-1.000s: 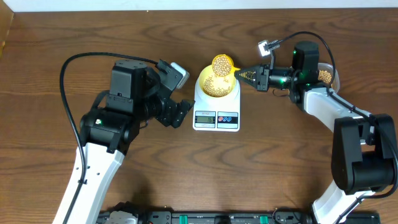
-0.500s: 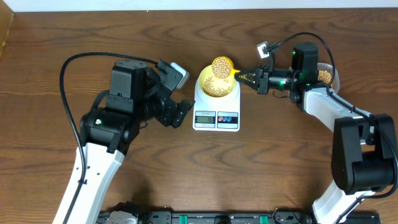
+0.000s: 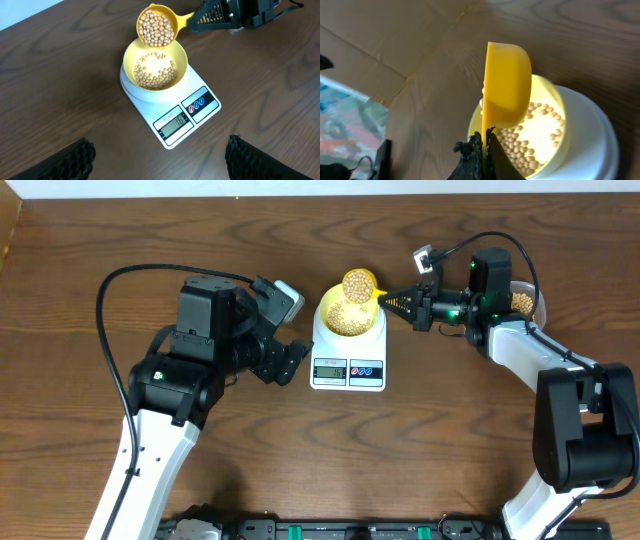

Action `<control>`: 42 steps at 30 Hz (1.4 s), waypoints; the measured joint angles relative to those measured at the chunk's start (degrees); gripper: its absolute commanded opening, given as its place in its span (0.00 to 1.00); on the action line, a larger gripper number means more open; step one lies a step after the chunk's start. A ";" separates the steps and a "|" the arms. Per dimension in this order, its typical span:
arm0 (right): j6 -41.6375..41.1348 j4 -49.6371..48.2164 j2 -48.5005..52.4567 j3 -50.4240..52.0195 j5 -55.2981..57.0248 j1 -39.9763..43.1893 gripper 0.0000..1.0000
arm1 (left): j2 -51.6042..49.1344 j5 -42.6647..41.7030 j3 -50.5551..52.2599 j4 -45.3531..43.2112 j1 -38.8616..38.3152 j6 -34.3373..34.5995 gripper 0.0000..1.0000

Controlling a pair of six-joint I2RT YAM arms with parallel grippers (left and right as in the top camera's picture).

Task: Scoop item into bowl and weigh 50g on scale
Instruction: 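Tilt the scoop with the right gripper to pour soybeans into the bowl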

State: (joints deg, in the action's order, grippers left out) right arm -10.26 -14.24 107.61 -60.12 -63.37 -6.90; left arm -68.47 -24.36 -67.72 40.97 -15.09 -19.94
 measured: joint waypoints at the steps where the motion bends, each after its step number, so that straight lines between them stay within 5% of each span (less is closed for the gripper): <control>1: 0.13 -0.02 0.00 0.00 0.50 0.00 0.02 | 0.00 0.00 0.00 0.00 0.00 0.00 0.85; 42: 6.54 0.44 0.00 0.00 1.99 0.00 0.01 | 0.00 0.00 0.00 0.00 0.00 0.00 0.85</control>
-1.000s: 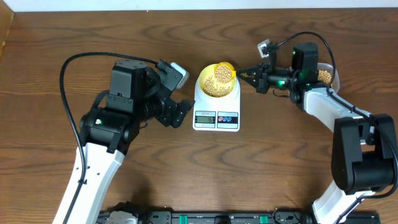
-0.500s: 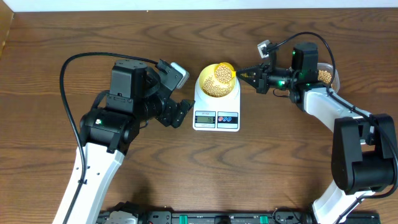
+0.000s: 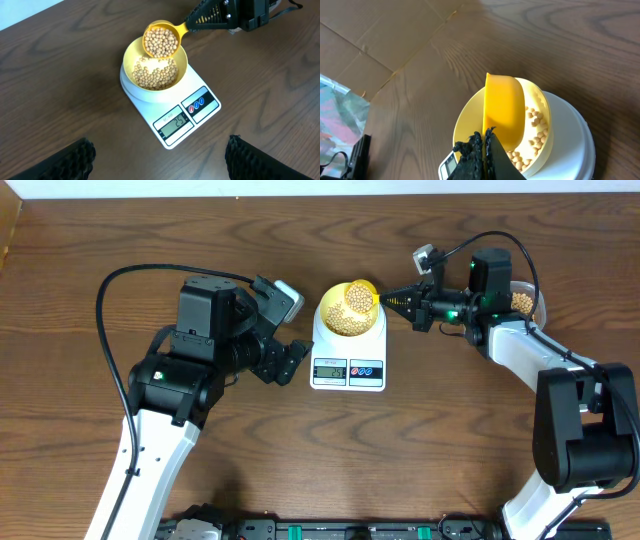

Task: Scoop item into bowl and weigh 50g on scale
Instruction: 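Tilt the scoop with the right gripper to pour soybeans into the bowl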

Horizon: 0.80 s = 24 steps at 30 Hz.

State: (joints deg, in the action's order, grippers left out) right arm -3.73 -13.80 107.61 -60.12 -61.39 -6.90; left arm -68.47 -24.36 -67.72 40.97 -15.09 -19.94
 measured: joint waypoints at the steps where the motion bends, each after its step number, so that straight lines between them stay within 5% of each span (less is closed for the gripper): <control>1: 0.15 0.00 0.00 0.00 0.00 0.00 0.01 | 0.00 0.00 0.00 0.00 0.00 -0.02 0.85; 24: 3.58 0.00 0.00 0.00 0.00 0.00 0.01 | 0.00 0.00 0.00 0.00 0.00 0.00 0.86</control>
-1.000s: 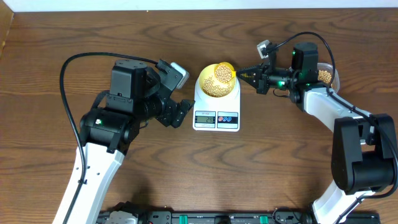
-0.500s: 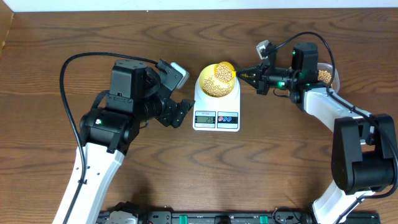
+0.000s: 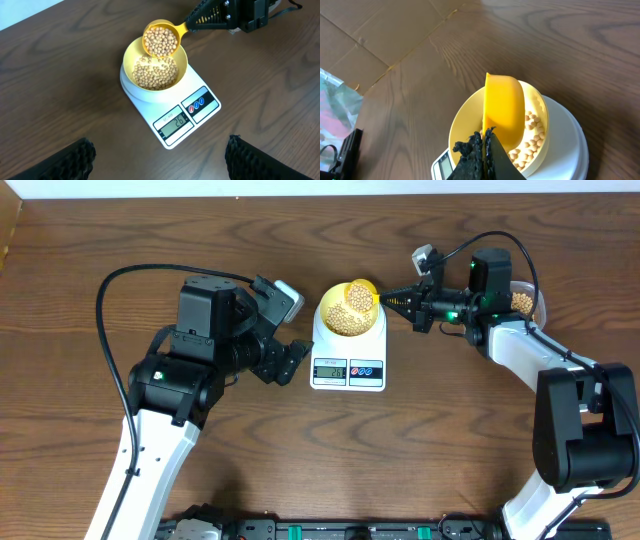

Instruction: Scoop item into bowl and weigh 50g on scale

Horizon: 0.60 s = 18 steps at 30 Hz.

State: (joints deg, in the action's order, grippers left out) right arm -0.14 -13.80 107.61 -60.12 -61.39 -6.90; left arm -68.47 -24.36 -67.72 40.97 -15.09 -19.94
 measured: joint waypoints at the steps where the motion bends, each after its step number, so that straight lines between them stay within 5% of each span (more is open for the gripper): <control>1: 0.02 0.00 0.00 0.00 0.00 0.00 0.01 | 0.00 0.00 0.00 0.00 0.00 0.00 0.85; 18: 1.90 0.00 0.00 0.00 0.00 0.00 0.01 | 0.00 0.00 0.00 0.00 0.00 0.00 0.85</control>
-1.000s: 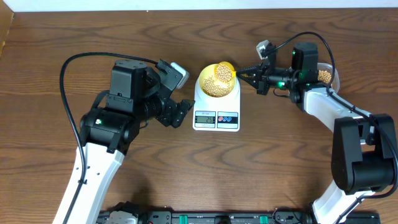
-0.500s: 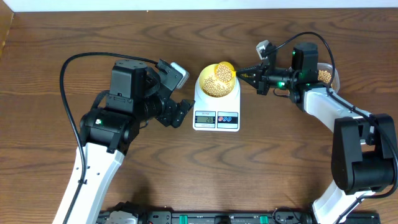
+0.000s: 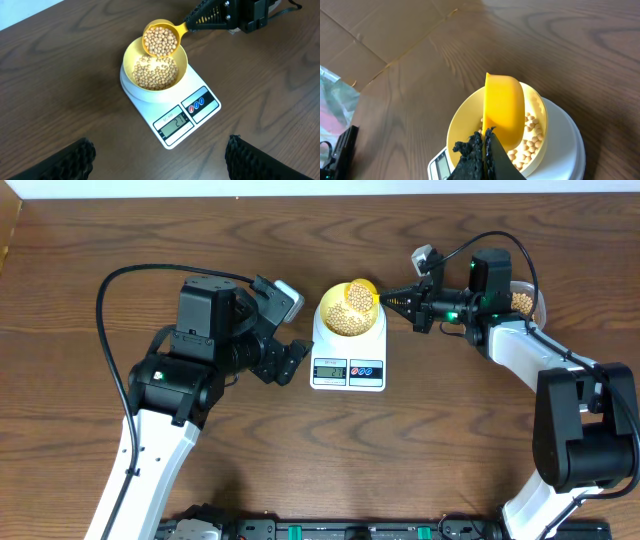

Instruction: Scoop item into bowl and weigh 50g on scale

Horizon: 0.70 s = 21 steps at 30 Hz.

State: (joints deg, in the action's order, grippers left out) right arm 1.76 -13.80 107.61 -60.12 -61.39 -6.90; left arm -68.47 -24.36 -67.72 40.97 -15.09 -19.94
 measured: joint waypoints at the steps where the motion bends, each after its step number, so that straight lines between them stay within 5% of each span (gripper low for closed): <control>1: 0.04 0.00 0.00 0.00 0.00 0.00 0.01 | 0.00 0.00 0.00 0.00 0.00 0.00 0.85; 21: 1.64 0.02 0.00 0.00 0.04 -0.68 0.01 | 0.00 0.00 0.00 0.00 0.00 0.00 0.85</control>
State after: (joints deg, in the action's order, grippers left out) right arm 3.40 -13.78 107.61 -60.12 -61.34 -7.57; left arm -68.47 -24.36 -67.72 40.97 -15.09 -19.94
